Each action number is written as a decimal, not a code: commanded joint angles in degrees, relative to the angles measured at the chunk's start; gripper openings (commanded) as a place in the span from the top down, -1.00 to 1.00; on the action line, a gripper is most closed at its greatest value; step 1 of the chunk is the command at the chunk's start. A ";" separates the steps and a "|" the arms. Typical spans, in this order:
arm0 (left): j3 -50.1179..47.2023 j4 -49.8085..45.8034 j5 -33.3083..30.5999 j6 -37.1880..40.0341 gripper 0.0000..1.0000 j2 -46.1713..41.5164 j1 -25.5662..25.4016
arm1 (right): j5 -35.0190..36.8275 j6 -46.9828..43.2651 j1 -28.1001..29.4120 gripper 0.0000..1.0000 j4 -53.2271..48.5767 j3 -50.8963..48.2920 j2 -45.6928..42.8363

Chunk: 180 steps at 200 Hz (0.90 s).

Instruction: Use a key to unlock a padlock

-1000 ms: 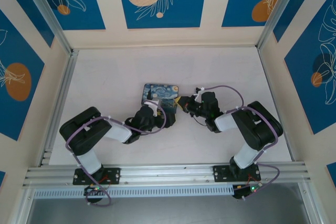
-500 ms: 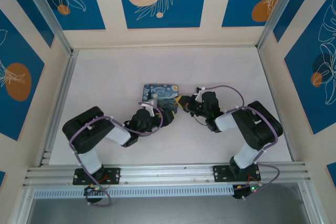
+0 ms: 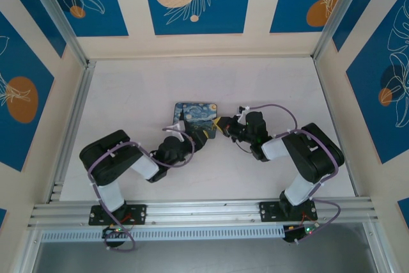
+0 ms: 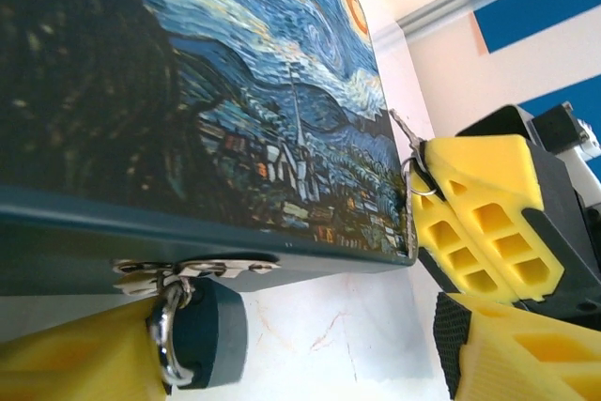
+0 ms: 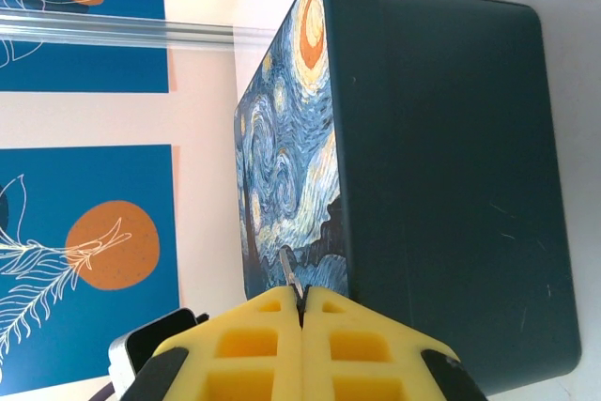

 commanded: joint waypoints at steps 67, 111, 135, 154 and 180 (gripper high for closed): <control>0.57 -3.46 -11.46 -5.50 -0.23 1.71 -5.00 | -0.77 0.25 -0.14 1.00 -0.41 -0.25 -0.28; 2.45 -4.58 -15.93 -7.58 -0.10 5.55 -6.55 | -0.98 0.22 -0.35 1.00 -0.69 -0.27 -0.32; 2.84 -1.80 -17.50 -8.56 -0.04 8.57 -6.60 | -1.30 0.17 -0.53 1.00 -0.78 -0.28 -0.28; 3.04 -0.45 -17.83 -8.94 0.05 10.34 -6.60 | -1.54 0.22 -0.75 1.00 -0.84 -0.30 -0.16; 2.93 0.87 -18.37 -9.55 0.19 11.40 -6.59 | -1.80 0.04 -1.14 1.00 -0.91 -0.36 -0.10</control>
